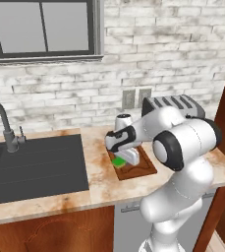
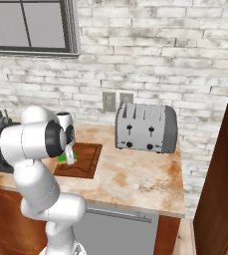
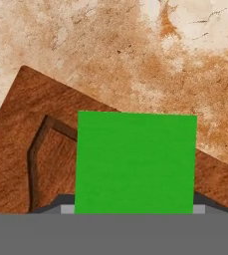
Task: Pick up the sponge from the counter and clean the cutting board by briefly scrubbing or pressing down on the cutting board. Once finished, release the sponge.
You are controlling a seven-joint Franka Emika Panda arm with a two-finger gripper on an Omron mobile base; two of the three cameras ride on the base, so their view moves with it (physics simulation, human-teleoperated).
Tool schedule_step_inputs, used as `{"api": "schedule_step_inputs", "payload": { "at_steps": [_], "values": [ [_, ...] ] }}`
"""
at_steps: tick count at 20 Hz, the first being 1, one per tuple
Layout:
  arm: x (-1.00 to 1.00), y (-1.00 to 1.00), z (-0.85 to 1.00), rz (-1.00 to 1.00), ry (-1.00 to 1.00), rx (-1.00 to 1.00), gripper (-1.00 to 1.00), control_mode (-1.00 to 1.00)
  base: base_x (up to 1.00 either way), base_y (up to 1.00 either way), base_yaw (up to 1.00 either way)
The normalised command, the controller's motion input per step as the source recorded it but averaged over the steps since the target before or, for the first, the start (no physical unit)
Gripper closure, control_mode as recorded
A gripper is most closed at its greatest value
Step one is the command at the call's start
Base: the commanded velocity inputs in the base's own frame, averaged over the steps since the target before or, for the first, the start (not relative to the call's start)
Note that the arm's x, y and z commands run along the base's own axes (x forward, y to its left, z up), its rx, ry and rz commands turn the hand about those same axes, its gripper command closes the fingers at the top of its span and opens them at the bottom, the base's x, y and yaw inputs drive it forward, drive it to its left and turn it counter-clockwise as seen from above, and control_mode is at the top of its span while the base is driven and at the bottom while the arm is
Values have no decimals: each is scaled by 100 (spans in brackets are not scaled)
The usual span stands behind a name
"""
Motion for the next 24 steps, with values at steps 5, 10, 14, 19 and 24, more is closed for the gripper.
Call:
{"api": "schedule_step_inputs", "payload": {
  "at_steps": [5, 10, 14, 19, 24],
  "values": [
    [-81, -10, -42, 0, 8, 0, 100, -100, 0, 0, 0],
    [-82, -5, -41, 0, 12, 0, 100, -100, 0, 0, 0],
    [-84, -5, -43, 0, 10, 0, 100, -100, 0, 0, 0],
    [-83, -6, -44, 0, 10, 0, 100, -100, 0, 0, 0],
    [-90, -7, -50, 0, 4, 0, 100, -100, 0, 0, 0]
  ]
}}
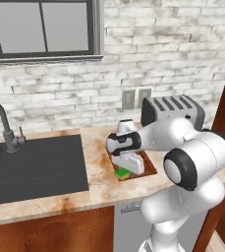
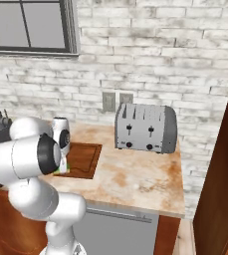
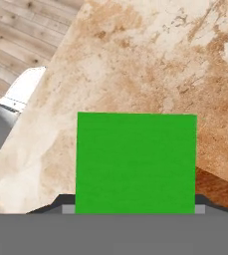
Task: Pick up the sponge from the counter and clean the cutting board by briefly scrubbing or pressing down on the cutting board. Once finished, release the sponge.
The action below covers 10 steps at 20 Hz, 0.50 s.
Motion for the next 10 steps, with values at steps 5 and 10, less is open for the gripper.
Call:
{"api": "schedule_step_inputs", "payload": {
  "at_steps": [5, 10],
  "values": [
    [-97, -10, -47, 0, 0, 0, 100, -100, 0, 0, 0],
    [-63, -41, 8, 0, -1, 0, 100, -100, 0, 0, 0]
  ]
}}
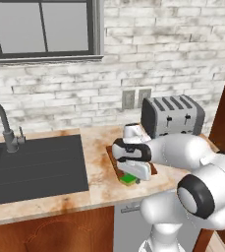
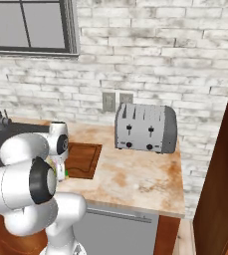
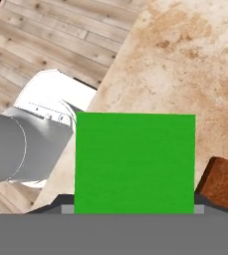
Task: Pick up the sponge from the counter and clean the cutting board by briefly scrubbing or pressing down on the cutting board. Once finished, release the sponge.
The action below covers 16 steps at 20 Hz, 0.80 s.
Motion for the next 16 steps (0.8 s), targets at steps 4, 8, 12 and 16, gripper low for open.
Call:
{"api": "schedule_step_inputs", "payload": {
  "at_steps": [4, 8, 12, 16],
  "values": [
    [-1, -70, 54, -2, -2, 0, 100, -100, 0, 0, 0],
    [0, -80, 53, -6, -7, 0, 100, -100, 0, 0, 0],
    [16, -79, 28, -9, 0, 0, 100, -100, 0, 0, 0],
    [20, -78, 2, -12, 0, 0, 100, -100, 0, 0, 0]
  ]
}}
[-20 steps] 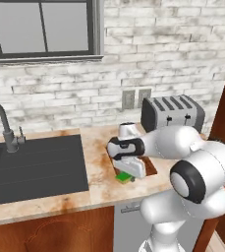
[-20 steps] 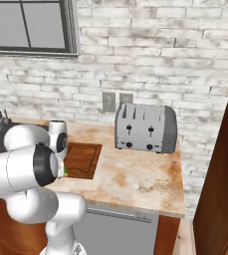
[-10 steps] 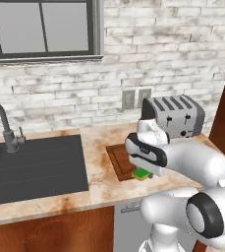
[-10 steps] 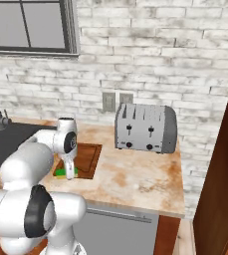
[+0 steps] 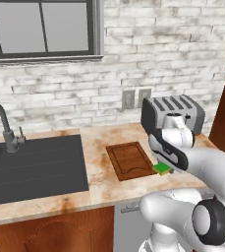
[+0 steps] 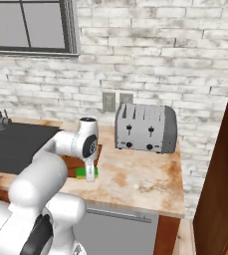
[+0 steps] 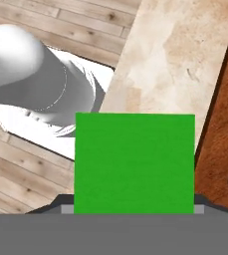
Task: Pick up the sponge from the counter and clean the cutting board by briefly scrubbing or pressing down on the cutting board. Once finished, release the sponge.
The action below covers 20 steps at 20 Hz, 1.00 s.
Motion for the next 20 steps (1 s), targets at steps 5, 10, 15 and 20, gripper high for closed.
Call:
{"api": "schedule_step_inputs", "payload": {
  "at_steps": [5, 10, 15, 20],
  "values": [
    [38, -73, 0, -11, 0, 0, 100, -100, 0, 0, 0],
    [66, -62, -3, -12, 3, 0, 100, -100, 0, 0, 0],
    [45, -20, -28, -5, 8, 0, 100, -100, 0, 0, 0],
    [22, 0, -44, 0, 9, 0, 100, -100, 0, 0, 0]
  ]
}}
